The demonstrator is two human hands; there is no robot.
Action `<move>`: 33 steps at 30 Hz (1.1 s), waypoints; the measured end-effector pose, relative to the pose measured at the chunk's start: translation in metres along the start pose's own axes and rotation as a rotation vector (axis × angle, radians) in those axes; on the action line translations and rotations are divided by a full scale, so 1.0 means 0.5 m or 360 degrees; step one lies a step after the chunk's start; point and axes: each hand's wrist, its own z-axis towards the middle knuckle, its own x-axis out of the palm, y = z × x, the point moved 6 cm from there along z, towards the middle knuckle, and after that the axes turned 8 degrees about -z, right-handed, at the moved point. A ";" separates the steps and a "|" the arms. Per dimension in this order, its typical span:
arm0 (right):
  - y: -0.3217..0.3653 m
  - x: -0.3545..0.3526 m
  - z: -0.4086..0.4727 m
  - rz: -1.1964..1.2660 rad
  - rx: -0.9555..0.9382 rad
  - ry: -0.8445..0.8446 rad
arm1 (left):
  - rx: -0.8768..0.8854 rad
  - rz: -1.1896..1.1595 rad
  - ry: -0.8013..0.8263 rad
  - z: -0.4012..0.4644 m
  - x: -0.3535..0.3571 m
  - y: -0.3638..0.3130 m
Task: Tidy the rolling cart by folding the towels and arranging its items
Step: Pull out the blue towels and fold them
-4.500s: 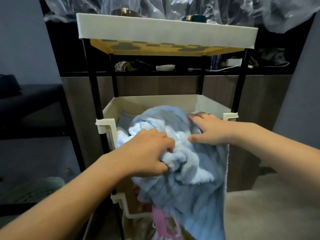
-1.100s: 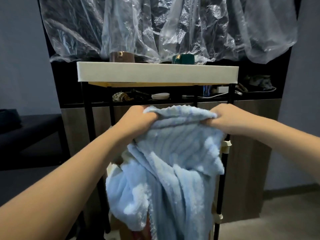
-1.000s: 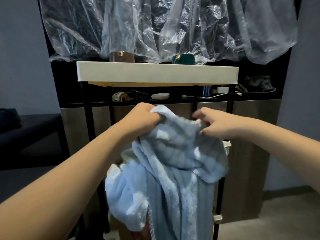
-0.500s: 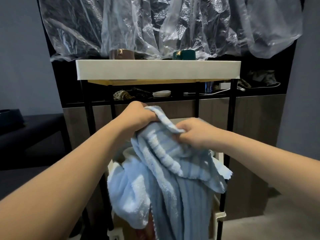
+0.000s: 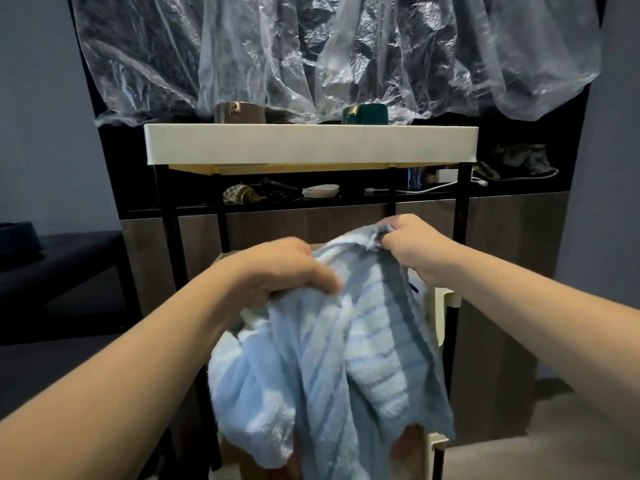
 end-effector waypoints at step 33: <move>0.028 -0.211 -0.059 -0.1368 -0.0288 -0.0429 | 0.0394 0.0103 0.0133 -0.147 0.048 -0.096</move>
